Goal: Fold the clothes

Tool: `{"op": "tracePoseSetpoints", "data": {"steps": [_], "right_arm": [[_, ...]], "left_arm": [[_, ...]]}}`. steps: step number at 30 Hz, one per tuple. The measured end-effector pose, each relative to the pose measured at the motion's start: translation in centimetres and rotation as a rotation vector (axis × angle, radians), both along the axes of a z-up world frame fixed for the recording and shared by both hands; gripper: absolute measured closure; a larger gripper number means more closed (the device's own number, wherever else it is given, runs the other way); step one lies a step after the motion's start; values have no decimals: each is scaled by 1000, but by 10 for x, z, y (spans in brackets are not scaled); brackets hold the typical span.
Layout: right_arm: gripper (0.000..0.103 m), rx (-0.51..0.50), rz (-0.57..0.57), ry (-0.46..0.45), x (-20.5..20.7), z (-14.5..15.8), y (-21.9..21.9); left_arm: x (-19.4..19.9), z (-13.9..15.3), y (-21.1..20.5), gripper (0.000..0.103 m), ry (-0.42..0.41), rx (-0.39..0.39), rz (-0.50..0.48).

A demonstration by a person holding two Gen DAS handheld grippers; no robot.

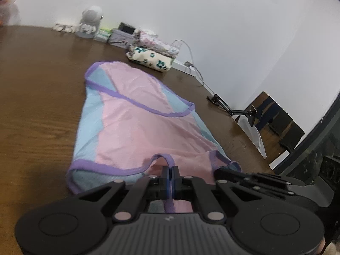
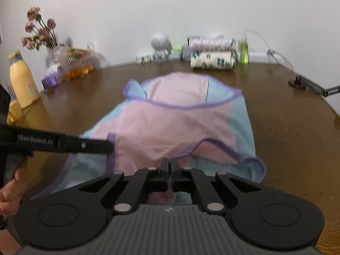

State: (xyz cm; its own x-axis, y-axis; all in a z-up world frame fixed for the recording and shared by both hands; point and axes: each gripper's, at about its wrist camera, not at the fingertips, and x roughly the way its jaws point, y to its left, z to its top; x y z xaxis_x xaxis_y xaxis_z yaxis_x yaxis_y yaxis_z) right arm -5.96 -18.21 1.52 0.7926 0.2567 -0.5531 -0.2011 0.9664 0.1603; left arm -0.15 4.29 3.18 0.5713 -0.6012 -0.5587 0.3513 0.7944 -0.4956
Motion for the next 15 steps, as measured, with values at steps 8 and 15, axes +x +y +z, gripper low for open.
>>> {"op": "tracePoseSetpoints", "data": {"steps": [8,15], "right_arm": [[87,110,27,30,-5,1,-12],[73,204,38,110,-1,-11,-21]], "left_arm": [[-6,-8,10,102,49,14,22],[1,-7,2,87,33,4,-13]]}}
